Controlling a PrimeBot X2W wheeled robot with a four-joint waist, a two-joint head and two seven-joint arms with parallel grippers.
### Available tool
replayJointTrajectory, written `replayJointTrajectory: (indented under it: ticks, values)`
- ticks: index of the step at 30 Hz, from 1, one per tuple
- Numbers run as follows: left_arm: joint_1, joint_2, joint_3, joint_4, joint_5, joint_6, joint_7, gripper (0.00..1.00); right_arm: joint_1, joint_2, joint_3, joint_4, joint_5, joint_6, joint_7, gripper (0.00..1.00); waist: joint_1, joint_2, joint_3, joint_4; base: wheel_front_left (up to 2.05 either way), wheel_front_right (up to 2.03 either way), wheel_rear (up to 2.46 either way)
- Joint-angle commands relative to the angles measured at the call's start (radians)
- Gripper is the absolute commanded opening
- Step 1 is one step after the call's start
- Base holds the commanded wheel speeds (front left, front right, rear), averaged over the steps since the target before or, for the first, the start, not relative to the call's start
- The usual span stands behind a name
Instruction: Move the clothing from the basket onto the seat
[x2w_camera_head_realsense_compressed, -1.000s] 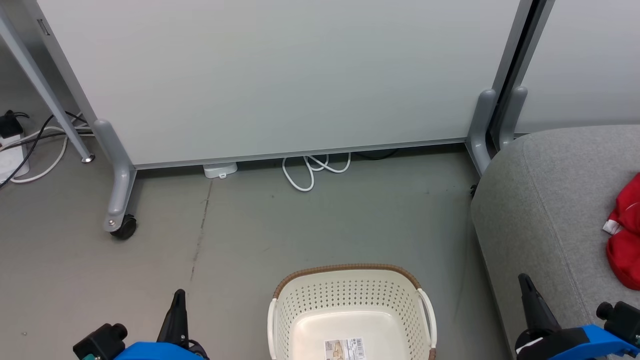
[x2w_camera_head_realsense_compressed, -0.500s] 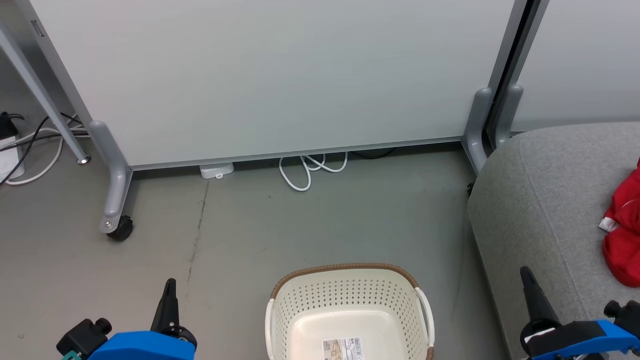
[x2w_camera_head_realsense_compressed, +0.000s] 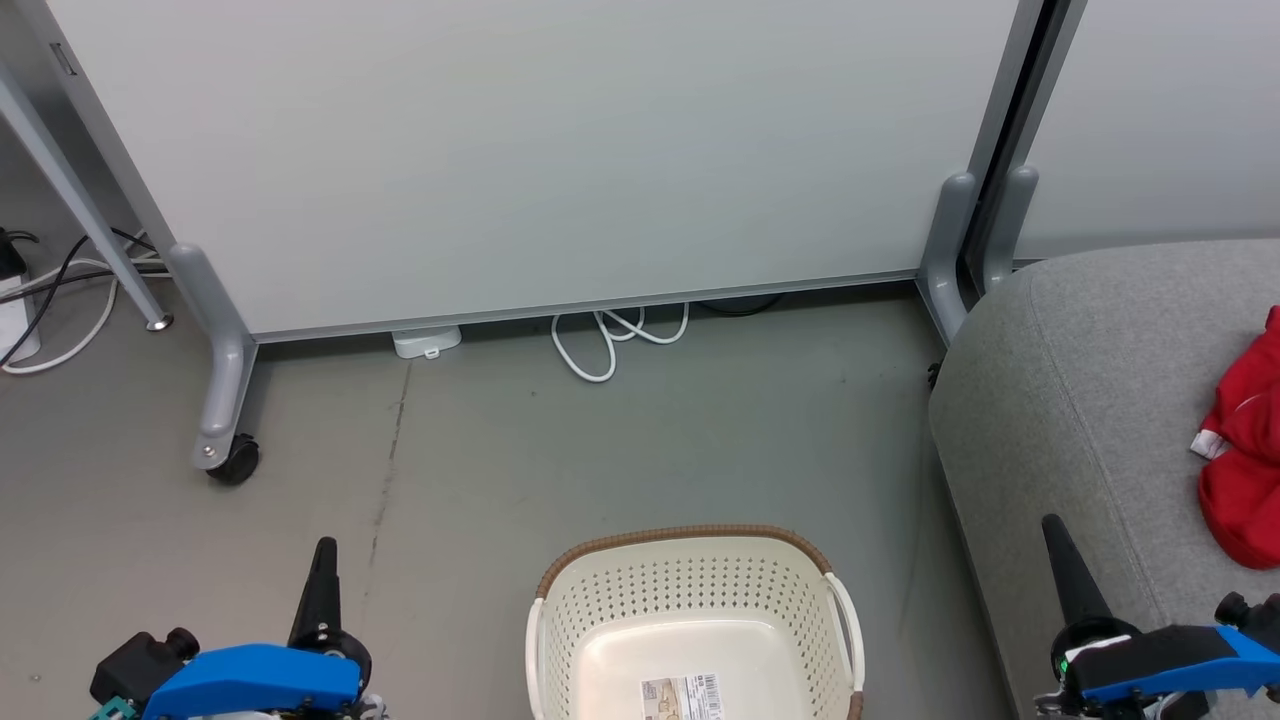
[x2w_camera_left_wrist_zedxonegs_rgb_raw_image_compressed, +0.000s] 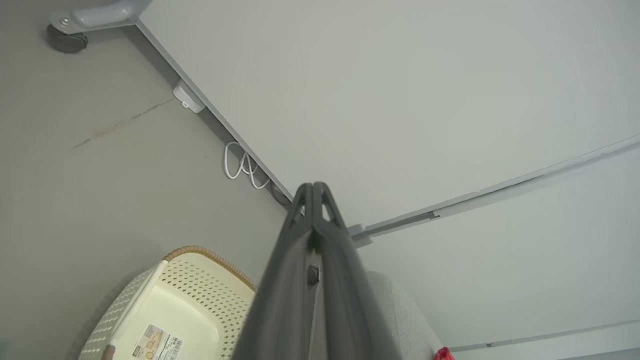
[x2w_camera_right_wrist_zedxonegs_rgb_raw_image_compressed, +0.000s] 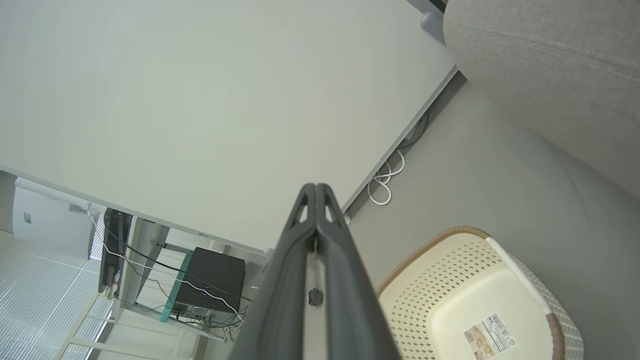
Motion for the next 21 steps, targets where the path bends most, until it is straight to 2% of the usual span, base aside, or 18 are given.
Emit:
replayJointTrajectory:
  ticks: [1, 21]
  values:
    - [-0.025, 0.002, 0.011, -0.016, -0.019, -0.002, 0.004, 0.0, -0.027, -0.008, -0.002, -0.008, 0.025, 0.0, 0.003, 0.0, 0.0, 0.0, 0.0, 0.0, 0.0, 0.0, 0.0]
    - [-0.044, -0.004, 0.05, -0.047, -0.197, -0.002, 0.056, 0.0, -0.05, -0.01, -0.004, -0.002, 0.222, 0.001, 0.028, 0.0, -0.0001, 0.0, 0.002, -0.013, 0.0, 0.0, 0.0]
